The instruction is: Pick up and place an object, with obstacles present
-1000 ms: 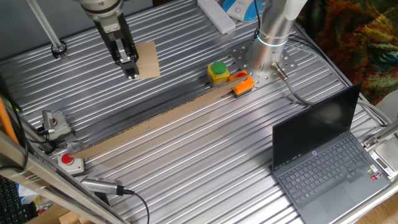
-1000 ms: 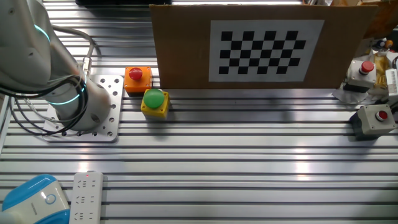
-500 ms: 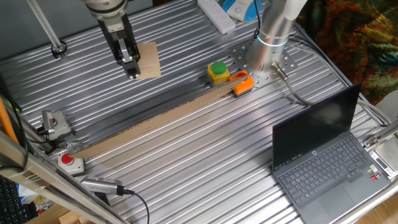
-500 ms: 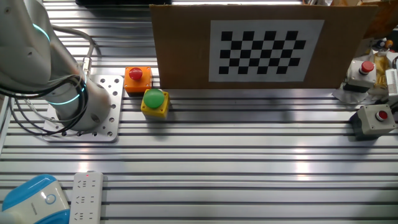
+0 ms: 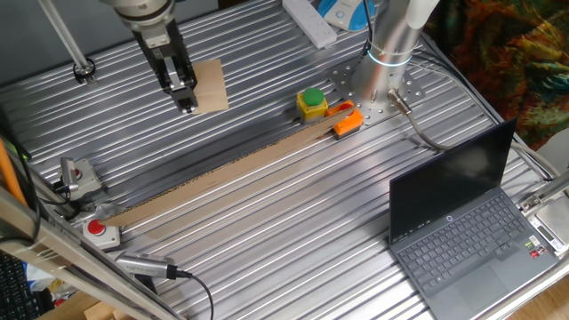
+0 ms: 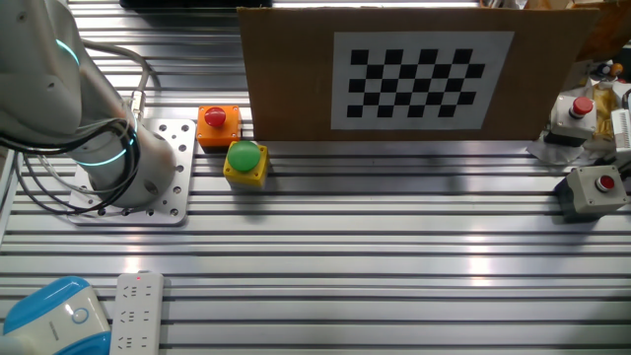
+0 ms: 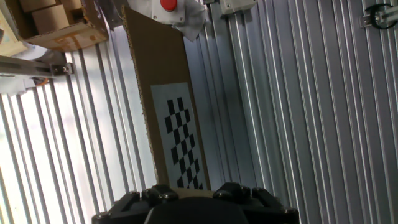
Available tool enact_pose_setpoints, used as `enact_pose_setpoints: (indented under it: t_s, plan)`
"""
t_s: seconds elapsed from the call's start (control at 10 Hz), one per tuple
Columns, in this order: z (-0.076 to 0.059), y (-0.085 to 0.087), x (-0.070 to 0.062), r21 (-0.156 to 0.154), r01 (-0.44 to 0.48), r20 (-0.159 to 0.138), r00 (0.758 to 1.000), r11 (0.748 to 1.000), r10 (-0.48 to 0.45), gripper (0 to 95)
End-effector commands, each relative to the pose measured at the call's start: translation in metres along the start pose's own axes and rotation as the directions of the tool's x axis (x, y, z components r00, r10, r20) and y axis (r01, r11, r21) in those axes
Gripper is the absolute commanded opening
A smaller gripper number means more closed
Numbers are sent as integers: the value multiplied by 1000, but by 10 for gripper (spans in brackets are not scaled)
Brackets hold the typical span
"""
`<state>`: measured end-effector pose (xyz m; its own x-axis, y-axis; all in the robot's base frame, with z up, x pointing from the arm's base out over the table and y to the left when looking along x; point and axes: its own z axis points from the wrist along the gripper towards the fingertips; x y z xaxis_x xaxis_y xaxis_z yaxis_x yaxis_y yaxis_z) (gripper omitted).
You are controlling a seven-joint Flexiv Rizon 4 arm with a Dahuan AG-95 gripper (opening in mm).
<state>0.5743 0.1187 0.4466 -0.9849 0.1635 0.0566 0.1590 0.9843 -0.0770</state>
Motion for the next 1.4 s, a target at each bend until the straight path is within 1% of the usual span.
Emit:
enact_pose_setpoints:
  t_s: [0.1,0.2,0.4,0.6,1.4]
  plan:
    - [3,0,0,-5,-1,10,1000,1000,1,0]
    - [6,1,-1,-11,-2,18,1000,1000,2,0]
    - [12,1,-7,-11,-6,23,1000,1000,6,0]
    - [22,0,-15,-19,-5,32,999,1000,6,0]
    - [50,-1,-36,-16,12,46,999,1000,-11,0]
